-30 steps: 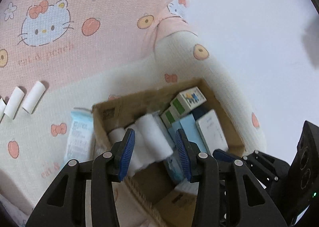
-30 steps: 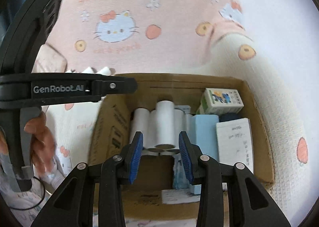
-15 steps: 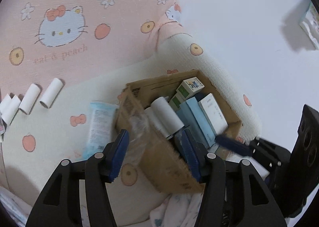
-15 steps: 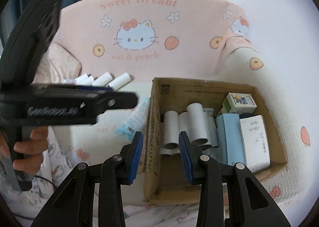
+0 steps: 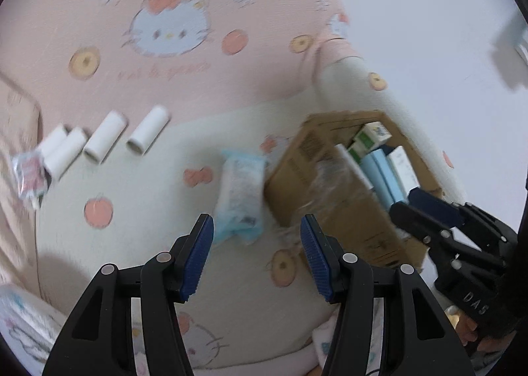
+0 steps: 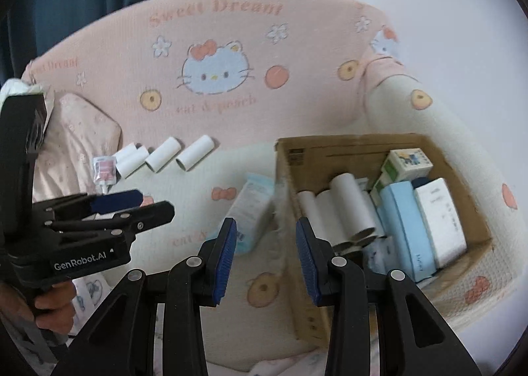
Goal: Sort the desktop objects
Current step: 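Withdraw the open left gripper up out of the box, then move the left tool over to the white tubes on the blanket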
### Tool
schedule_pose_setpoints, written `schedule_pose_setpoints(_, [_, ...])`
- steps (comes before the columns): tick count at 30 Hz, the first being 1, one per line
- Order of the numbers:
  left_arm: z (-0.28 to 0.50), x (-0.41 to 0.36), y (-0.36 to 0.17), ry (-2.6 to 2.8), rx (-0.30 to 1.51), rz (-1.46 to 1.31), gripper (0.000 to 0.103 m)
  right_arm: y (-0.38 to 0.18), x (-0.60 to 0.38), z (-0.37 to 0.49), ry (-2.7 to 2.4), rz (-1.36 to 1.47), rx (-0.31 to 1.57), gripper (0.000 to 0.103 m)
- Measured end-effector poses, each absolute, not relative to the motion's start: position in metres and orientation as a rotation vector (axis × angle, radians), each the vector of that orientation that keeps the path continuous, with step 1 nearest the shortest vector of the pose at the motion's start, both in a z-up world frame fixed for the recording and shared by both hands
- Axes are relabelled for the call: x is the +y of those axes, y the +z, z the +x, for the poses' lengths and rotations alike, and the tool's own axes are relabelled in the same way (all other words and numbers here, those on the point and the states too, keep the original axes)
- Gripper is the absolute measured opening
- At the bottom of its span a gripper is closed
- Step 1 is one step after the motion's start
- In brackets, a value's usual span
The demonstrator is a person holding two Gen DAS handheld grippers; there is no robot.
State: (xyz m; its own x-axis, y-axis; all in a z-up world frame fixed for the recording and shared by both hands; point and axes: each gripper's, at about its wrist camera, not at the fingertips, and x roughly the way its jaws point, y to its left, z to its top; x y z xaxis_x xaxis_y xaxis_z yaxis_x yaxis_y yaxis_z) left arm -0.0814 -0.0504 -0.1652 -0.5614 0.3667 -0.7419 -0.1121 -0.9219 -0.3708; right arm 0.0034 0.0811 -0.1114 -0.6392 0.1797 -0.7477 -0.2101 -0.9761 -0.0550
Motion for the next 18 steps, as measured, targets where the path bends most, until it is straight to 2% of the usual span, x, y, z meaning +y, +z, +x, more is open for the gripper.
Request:
schedule_pose_setpoints(4, [-0.077,-0.076,-0.183,2.556,-0.419,-1.31,0.059,-0.118,0.063,-0.013,2.654,-1.238,-0.026,0.034])
schedule_pose_setpoints(11, [-0.09,-0.111,-0.231,2.595,-0.273,-1.378,0.059,-0.141,0.032,-0.042,2.661,-1.339,-0.139,0.034])
schedule_pose_setpoints(14, [-0.103,-0.128,-0.25,2.587,-0.303,-1.421,0.059,-0.159,0.019,-0.058,2.655,-1.408,-0.171,0.034])
schedule_pose_setpoints(18, [-0.115,-0.153,-0.273,2.625,-0.434,-1.397,0.059,-0.18,0.006,-0.076,2.641,-1.448,-0.228,0.034])
